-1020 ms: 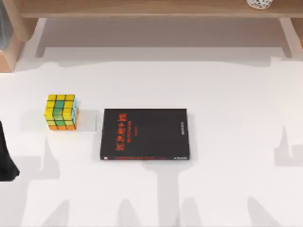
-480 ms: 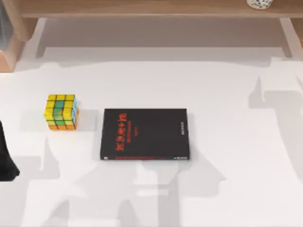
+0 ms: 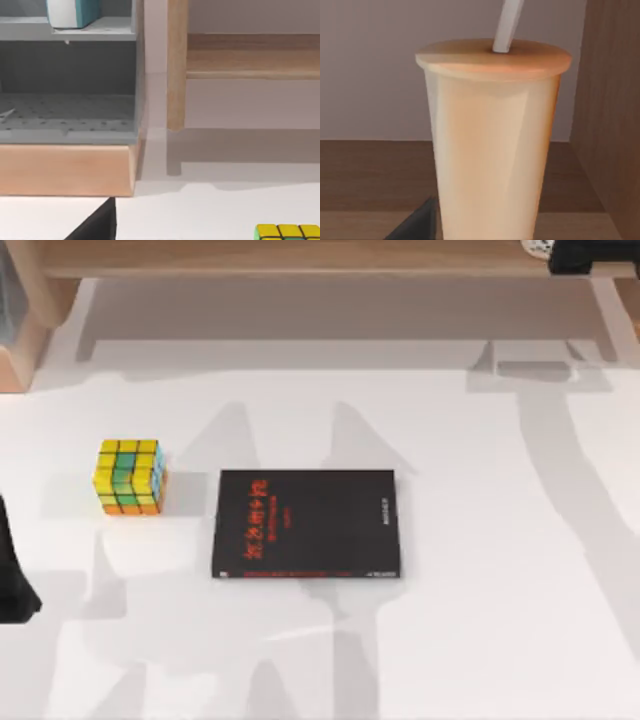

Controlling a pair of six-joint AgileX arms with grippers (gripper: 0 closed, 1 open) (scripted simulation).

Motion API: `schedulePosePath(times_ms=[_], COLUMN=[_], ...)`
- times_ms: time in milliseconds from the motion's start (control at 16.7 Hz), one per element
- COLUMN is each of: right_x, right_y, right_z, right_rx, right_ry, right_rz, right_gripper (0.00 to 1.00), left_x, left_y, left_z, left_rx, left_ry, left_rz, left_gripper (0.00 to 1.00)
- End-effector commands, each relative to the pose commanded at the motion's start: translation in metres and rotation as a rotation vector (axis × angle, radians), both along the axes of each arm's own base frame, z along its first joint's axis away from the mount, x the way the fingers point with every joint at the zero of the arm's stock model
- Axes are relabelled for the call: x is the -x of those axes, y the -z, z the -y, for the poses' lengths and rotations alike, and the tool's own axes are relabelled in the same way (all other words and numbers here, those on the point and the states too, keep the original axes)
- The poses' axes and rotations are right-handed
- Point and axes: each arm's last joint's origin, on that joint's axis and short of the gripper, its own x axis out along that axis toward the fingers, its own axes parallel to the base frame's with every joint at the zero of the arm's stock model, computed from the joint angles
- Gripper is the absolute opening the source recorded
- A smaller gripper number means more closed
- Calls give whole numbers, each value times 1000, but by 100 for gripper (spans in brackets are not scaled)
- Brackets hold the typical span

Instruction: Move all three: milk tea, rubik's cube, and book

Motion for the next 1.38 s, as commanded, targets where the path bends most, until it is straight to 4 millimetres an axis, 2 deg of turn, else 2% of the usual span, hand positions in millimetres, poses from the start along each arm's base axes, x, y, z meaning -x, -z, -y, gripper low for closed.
schedulePosePath(times_ms=[120, 300, 780, 900, 1200, 1380], right_x=[-19, -35, -41, -53, -99, -116], right_y=[12, 24, 27, 26, 25, 25], right_z=[-10, -20, -20, -22, -23, -21], right_rx=[0, -1, -1, -1, -2, -2], right_ry=[0, -2, 0, -2, -3, -3], right_rz=[-1, 1, -1, 0, 5, 3], right_gripper=[100, 100, 100, 100, 100, 100], left_x=[0, 0, 0, 0, 0, 0], left_y=[0, 0, 0, 0, 0, 0], left_z=[0, 0, 0, 0, 0, 0], left_rx=[0, 0, 0, 0, 0, 0], left_ry=[0, 0, 0, 0, 0, 0], left_rz=[0, 0, 0, 0, 0, 0], left_gripper=[100, 100, 100, 100, 100, 100])
